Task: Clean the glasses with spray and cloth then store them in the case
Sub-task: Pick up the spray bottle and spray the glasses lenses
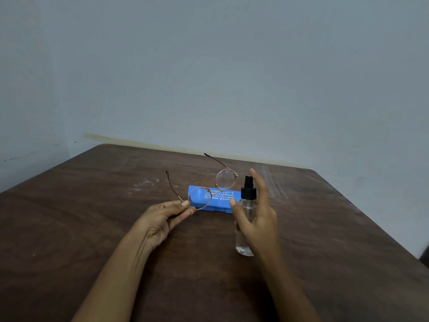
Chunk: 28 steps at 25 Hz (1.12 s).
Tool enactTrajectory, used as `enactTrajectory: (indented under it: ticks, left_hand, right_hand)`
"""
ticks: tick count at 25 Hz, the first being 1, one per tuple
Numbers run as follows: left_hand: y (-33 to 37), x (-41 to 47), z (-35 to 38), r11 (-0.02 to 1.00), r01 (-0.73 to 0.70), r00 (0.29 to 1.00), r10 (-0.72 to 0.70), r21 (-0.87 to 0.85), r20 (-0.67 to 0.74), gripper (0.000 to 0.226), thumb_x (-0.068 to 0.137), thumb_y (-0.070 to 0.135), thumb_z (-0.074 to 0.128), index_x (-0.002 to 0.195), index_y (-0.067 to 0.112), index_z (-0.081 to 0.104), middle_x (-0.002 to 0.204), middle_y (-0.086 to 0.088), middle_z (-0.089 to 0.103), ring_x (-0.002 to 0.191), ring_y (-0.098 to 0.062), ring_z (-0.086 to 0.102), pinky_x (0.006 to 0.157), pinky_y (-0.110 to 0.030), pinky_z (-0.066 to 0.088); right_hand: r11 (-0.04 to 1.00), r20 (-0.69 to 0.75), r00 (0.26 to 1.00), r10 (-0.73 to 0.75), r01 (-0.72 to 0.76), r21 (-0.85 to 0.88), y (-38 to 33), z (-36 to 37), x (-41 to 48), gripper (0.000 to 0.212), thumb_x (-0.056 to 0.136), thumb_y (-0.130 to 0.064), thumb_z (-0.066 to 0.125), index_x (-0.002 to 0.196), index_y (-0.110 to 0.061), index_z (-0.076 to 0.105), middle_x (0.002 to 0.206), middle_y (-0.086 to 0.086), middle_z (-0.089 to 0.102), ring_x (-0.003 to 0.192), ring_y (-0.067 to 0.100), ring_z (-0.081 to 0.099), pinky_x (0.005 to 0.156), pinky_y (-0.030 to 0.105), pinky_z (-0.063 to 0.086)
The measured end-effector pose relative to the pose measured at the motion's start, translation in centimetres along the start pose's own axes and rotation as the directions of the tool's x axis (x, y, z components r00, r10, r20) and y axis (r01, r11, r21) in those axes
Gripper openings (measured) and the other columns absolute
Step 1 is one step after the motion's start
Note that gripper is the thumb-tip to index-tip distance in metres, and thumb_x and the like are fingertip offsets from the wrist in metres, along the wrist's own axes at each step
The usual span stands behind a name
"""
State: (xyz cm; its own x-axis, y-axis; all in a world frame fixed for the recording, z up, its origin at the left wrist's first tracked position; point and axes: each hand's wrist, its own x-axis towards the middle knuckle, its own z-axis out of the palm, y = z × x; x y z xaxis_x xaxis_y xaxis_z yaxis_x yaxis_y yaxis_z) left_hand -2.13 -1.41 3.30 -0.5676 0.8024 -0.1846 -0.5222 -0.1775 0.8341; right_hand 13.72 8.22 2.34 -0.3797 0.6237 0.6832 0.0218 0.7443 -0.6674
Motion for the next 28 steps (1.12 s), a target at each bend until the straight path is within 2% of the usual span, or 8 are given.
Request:
enactTrajectory:
  ticks: [2,7,10,13,19,21,24,28]
  left_hand:
    - [0.0,0.0,0.0,1.0,-0.006,1.0,0.006,0.018,0.002,0.016,0.085,-0.009,0.047,0.074,-0.005,0.059,0.048,-0.008,0.068,0.045,-0.009,0.066,0.046,-0.012,0.052]
    - [-0.1,0.1,0.0,0.998,-0.017,1.0,0.017,0.061,0.007,0.015,0.085,-0.006,0.049,0.075,-0.003,0.06,0.049,-0.008,0.068,0.046,-0.009,0.066,0.048,-0.012,0.053]
    - [-0.1,0.2,-0.1,0.997,-0.034,0.999,0.033,0.071,0.004,0.014,0.084,-0.006,0.05,0.076,-0.002,0.061,0.049,-0.008,0.068,0.046,-0.009,0.066,0.048,-0.012,0.053]
    - [-0.2,0.3,0.0,0.993,-0.055,0.998,0.055,0.104,0.008,0.014,0.084,-0.006,0.05,0.077,-0.001,0.062,0.049,-0.007,0.069,0.047,-0.008,0.066,0.048,-0.012,0.053]
    - [-0.7,0.5,0.1,0.973,-0.108,0.994,0.109,0.202,0.007,0.011,0.082,-0.004,0.054,0.081,0.001,0.063,0.051,-0.005,0.07,0.048,-0.008,0.066,0.049,-0.013,0.054]
    - [-0.8,0.5,0.2,0.969,-0.129,0.991,0.132,0.211,0.003,0.011,0.083,-0.004,0.053,0.083,0.001,0.063,0.051,-0.004,0.07,0.048,-0.008,0.066,0.049,-0.013,0.054]
    - [-0.9,0.4,0.3,0.961,-0.169,0.985,0.173,0.218,0.002,0.011,0.083,-0.004,0.053,0.087,0.001,0.063,0.05,-0.003,0.069,0.047,-0.008,0.066,0.049,-0.012,0.053]
    - [-1.1,0.4,0.5,0.952,-0.205,0.978,0.207,0.228,0.018,0.023,0.083,-0.005,0.053,0.105,-0.002,0.058,0.048,-0.002,0.069,0.047,-0.008,0.066,0.048,-0.012,0.053]
  right_hand:
    - [0.999,-0.001,1.0,0.0,0.0,0.053,-0.1,-0.1,0.0,0.065,0.075,-0.02,0.051,0.127,-0.054,0.027,0.066,-0.002,0.055,0.05,0.018,0.05,0.053,0.027,0.047]
    - [0.985,-0.041,0.998,0.05,-0.043,0.168,0.5,-0.7,0.3,0.075,0.082,0.003,0.046,0.135,-0.04,0.017,0.098,-0.006,0.053,0.056,0.001,0.05,0.054,0.008,0.043]
    - [0.991,-0.126,0.991,0.041,-0.025,0.129,1.3,-2.0,1.3,0.072,0.085,-0.003,0.055,0.136,-0.037,0.018,0.12,-0.014,0.048,0.086,-0.011,0.054,0.072,0.004,0.043]
    - [0.998,-0.161,0.985,0.06,-0.058,0.015,3.0,-4.0,2.5,0.075,0.084,-0.007,0.06,0.136,-0.042,0.019,0.137,-0.008,0.041,0.118,0.011,0.048,0.086,0.005,0.04]
    - [0.992,-0.182,0.977,0.109,-0.119,-0.048,5.6,-5.7,2.5,0.077,0.084,0.002,0.059,0.13,-0.045,0.02,0.141,0.009,0.041,0.122,0.023,0.046,0.09,0.025,0.043]
    - [0.988,-0.193,0.971,0.14,-0.151,-0.042,6.1,-5.9,2.3,0.077,0.083,0.004,0.059,0.134,-0.04,0.02,0.141,0.009,0.042,0.12,0.02,0.047,0.09,0.019,0.039]
    - [0.98,-0.204,0.962,0.179,-0.192,-0.045,6.4,-6.0,2.2,0.077,0.083,0.005,0.059,0.14,-0.032,0.022,0.14,0.007,0.042,0.102,0.008,0.051,0.076,-0.006,0.032]
    - [0.981,-0.201,0.962,0.186,-0.195,-0.025,6.5,-6.1,2.0,0.081,0.083,0.004,0.059,0.133,-0.044,0.017,0.142,0.005,0.04,0.115,0.018,0.049,0.083,0.01,0.041]
